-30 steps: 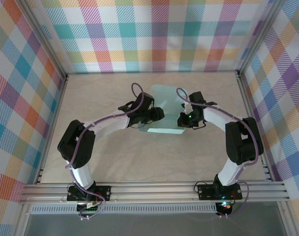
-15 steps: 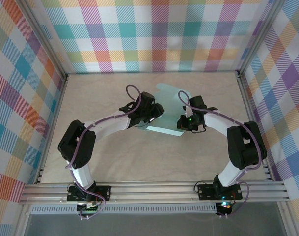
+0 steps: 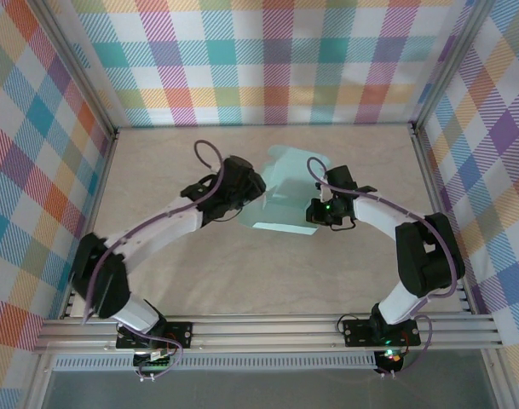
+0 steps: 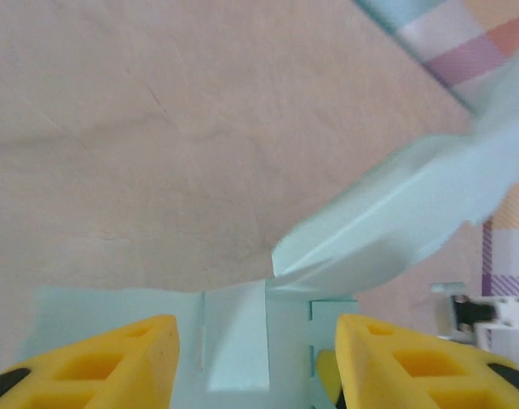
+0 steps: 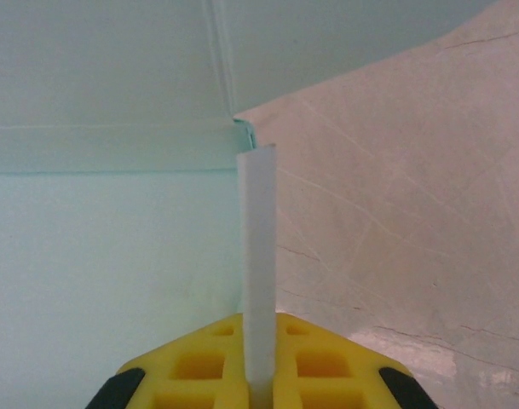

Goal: Fold the paper box

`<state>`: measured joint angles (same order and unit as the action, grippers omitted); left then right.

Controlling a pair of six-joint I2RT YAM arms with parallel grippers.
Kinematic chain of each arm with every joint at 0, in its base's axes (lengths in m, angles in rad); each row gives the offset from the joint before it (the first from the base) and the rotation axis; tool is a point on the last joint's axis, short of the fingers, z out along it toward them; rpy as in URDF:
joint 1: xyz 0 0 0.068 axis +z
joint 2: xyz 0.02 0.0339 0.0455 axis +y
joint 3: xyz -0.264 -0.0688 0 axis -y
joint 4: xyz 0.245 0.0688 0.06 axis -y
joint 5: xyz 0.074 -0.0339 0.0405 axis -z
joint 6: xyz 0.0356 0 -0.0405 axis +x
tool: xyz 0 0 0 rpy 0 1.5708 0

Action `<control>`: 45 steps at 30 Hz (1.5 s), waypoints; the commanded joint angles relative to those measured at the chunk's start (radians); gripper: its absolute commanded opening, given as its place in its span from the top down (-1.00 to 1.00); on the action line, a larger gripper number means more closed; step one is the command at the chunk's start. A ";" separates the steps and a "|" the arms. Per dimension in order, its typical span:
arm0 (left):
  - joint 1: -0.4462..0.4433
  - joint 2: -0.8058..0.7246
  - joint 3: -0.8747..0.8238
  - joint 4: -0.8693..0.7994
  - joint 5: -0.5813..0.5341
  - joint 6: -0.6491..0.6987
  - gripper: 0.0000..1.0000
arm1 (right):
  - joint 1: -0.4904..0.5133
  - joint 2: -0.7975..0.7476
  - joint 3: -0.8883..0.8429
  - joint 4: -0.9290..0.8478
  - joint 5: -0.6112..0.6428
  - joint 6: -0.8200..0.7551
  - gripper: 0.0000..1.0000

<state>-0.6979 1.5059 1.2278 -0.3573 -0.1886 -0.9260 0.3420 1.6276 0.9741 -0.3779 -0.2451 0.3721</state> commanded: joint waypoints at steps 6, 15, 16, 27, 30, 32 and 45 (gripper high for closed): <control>-0.054 -0.168 -0.070 -0.204 -0.003 -0.129 -0.07 | 0.005 -0.013 0.026 0.038 0.061 0.087 1.00; -0.170 -0.105 -0.090 -0.100 0.100 -0.335 0.13 | 0.006 0.011 0.044 0.033 0.063 0.078 1.00; -0.175 -0.092 -0.088 -0.099 0.093 -0.343 0.14 | 0.006 0.009 0.044 0.033 0.062 0.076 1.00; -0.166 0.051 0.042 -0.146 0.059 -0.257 0.26 | 0.005 -0.026 0.017 0.019 0.061 0.045 1.00; -0.157 0.063 0.028 -0.117 0.083 -0.246 0.26 | 0.006 -0.035 0.012 0.013 0.049 0.039 1.00; -0.151 0.073 0.030 -0.110 0.099 -0.225 0.25 | 0.006 -0.040 0.007 0.014 0.039 0.037 1.00; -0.135 0.108 0.042 -0.081 0.142 -0.060 0.15 | 0.006 -0.051 -0.013 0.020 -0.045 -0.003 1.00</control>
<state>-0.8467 1.6001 1.2480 -0.4644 -0.0605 -1.0431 0.3416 1.6104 0.9741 -0.3599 -0.2302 0.4026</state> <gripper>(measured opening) 0.421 0.083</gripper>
